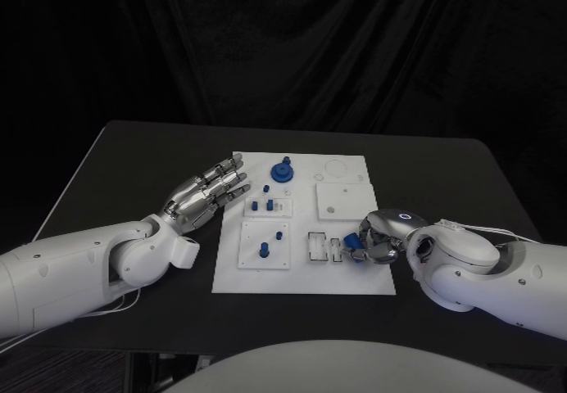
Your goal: Assemble the parts on the task board
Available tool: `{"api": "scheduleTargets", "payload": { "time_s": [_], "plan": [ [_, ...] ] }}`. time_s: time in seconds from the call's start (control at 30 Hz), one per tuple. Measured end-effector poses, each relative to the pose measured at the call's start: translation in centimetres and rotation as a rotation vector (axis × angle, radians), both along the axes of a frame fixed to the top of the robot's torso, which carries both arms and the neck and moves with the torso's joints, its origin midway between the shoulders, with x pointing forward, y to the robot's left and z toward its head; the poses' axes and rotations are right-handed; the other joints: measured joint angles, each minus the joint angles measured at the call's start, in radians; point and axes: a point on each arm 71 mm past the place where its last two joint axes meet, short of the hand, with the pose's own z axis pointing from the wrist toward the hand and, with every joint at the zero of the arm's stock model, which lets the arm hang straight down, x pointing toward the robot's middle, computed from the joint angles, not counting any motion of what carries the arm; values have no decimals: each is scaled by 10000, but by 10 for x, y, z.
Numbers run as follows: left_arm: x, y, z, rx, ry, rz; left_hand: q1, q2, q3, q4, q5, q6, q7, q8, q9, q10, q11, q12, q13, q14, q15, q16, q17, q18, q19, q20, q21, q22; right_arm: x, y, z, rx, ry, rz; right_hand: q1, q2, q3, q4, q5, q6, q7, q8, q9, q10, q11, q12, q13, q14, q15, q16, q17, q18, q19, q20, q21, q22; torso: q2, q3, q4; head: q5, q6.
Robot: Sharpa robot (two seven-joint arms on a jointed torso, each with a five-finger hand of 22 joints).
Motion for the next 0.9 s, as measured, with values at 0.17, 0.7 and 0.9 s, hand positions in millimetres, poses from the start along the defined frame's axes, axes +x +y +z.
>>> {"api": "scheduleTargets", "payload": {
  "time_s": [0.17,0.7,0.9],
  "plan": [
    [-1,0,-1,10,50,-25,0,0,0,0,0,36,36,0,0,36,36,0,1,0,0,0,1,0,0,0,0,5,1,1,0,-38,24,30,214,-191,40,-16,1069,-14,-29,1,150,2,-1,0,0,-1,-14,0,0,0,-31,-31,-26,-1,0,0,0,6,0],
    [-4,3,-4,52,181,-20,0,0,29,-29,-1,125,125,0,10,73,72,0,3,5,-5,0,5,1,0,0,0,3,-10,4,4,1665,-88,-193,296,-273,415,358,3217,-91,-160,514,849,16,-164,0,-1,-3,-123,0,-1,0,6,-141,8,-2,2,0,-2,88,0],
    [-4,3,-5,55,204,-29,-2,-3,73,-38,-1,125,125,0,10,74,72,0,3,6,-6,0,8,0,0,0,0,3,-13,8,11,2905,-221,-389,223,-201,500,443,3416,-94,-158,575,854,20,-240,0,-1,-11,-204,0,-1,0,42,-176,8,-2,2,-1,-2,97,0]
  ]
}}
